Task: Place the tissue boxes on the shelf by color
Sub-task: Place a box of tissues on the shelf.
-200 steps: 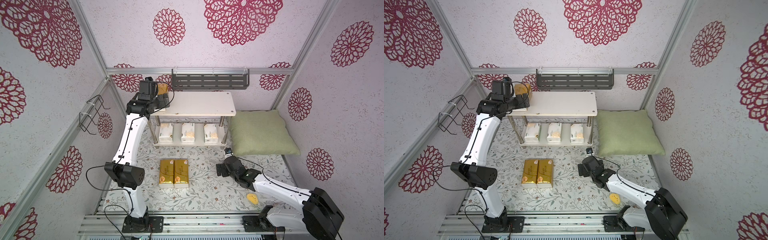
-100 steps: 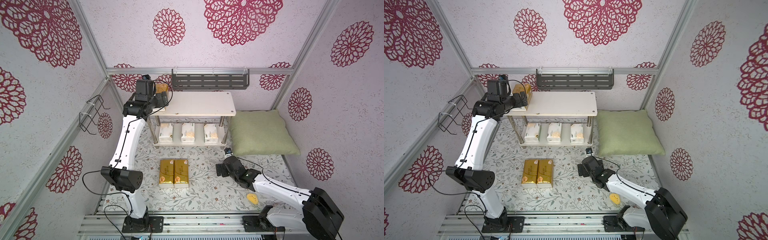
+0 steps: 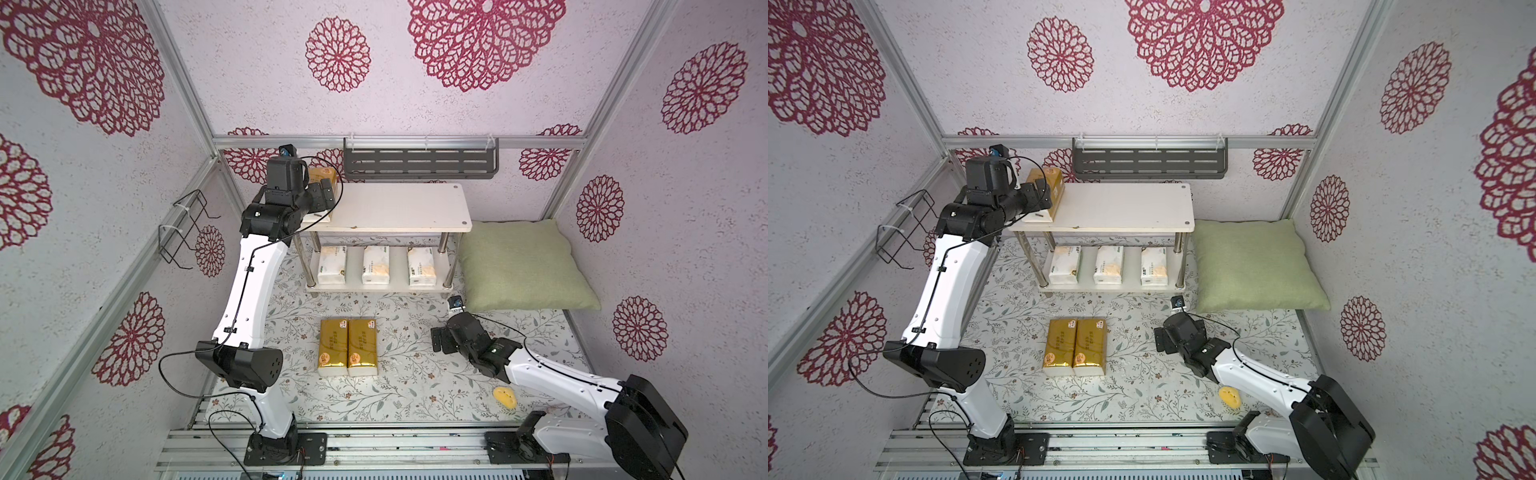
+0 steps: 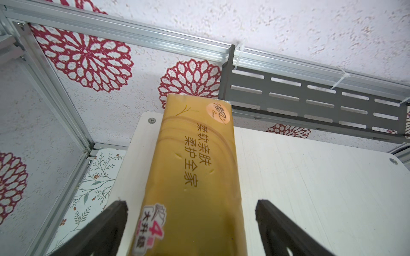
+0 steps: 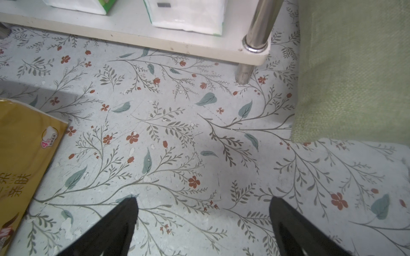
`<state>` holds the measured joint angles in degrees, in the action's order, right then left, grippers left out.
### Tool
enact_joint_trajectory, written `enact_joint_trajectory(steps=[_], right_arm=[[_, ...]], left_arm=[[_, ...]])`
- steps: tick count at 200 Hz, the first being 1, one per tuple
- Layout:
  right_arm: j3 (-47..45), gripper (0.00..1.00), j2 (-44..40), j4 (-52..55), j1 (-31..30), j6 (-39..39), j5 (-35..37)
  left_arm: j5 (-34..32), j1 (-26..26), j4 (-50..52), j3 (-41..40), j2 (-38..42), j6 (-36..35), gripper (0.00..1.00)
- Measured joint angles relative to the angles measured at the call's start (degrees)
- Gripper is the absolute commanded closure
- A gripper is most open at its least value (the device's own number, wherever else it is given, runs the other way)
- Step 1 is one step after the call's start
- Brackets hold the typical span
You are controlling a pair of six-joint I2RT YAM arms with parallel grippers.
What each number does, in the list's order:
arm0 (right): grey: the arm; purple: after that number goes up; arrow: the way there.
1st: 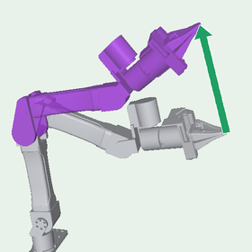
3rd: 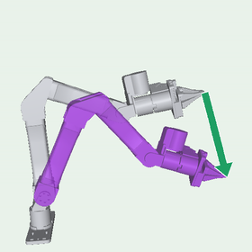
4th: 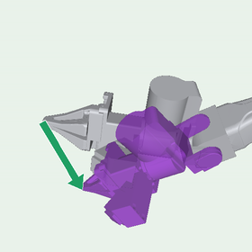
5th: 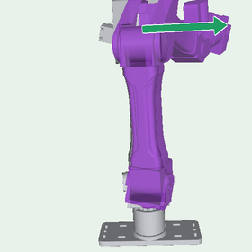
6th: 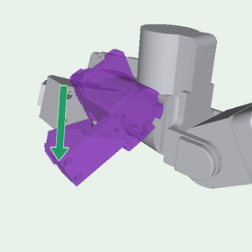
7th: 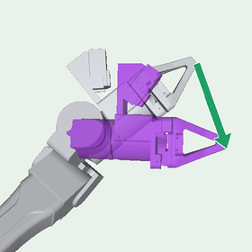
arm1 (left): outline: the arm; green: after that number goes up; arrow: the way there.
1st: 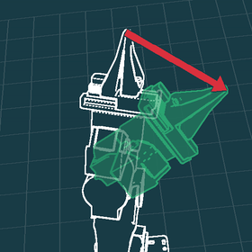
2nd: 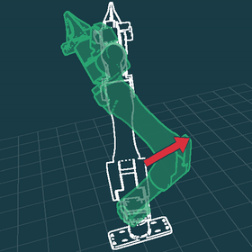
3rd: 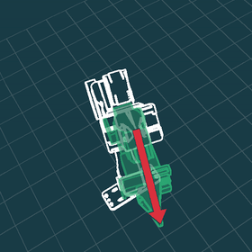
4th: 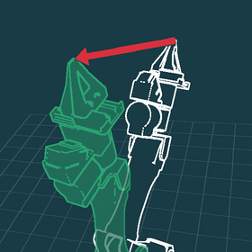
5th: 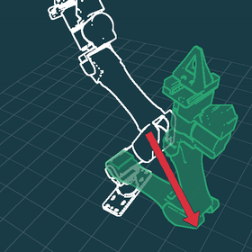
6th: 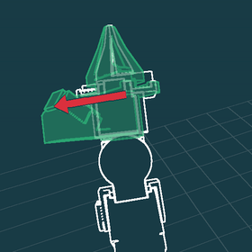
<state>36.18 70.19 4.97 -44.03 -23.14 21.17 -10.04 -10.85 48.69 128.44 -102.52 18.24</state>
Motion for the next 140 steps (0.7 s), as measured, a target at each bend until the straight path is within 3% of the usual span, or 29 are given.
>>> enact_joint_trajectory(steps=[62,140], right_arm=[[-0.07,0.01,0.0,-0.04,-0.02,-0.02,0.02],[-0.2,0.01,0.42,-0.44,-0.07,0.0,0.0]], left_arm=[[-2.21,-0.09,-1.46,-3.43,5.6,0.02,0.03],[-5.31,-0.44,-1.09,-28.72,29.07,2.71,0.03]])
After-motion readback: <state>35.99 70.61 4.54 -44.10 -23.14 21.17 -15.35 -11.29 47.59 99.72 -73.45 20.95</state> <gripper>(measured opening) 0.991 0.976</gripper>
